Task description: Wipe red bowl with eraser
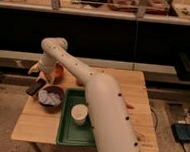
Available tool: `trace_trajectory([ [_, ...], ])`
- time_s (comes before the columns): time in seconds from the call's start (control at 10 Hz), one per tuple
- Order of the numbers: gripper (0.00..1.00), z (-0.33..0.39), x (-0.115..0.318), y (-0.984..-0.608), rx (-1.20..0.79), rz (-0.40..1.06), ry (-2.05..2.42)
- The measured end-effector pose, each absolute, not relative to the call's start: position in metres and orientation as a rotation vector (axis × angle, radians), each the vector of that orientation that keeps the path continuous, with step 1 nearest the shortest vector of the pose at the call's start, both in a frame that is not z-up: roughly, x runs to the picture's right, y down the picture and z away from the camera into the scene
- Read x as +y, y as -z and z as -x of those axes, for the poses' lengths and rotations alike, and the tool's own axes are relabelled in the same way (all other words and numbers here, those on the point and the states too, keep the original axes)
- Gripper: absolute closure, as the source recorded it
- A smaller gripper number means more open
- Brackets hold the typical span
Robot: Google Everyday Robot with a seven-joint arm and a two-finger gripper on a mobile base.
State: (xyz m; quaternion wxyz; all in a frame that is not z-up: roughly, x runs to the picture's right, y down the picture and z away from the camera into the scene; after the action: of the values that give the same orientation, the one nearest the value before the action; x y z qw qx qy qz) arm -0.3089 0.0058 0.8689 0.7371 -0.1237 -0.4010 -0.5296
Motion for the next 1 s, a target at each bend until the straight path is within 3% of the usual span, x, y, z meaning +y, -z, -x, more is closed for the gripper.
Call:
trace_trajectory([
  [0.4, 0.2, 0.305, 0.008, -0.873, -0.8, 0.214, 1.132],
  [1.0, 0.2, 0.315, 0.006, -0.874, -0.799, 0.239, 1.166],
])
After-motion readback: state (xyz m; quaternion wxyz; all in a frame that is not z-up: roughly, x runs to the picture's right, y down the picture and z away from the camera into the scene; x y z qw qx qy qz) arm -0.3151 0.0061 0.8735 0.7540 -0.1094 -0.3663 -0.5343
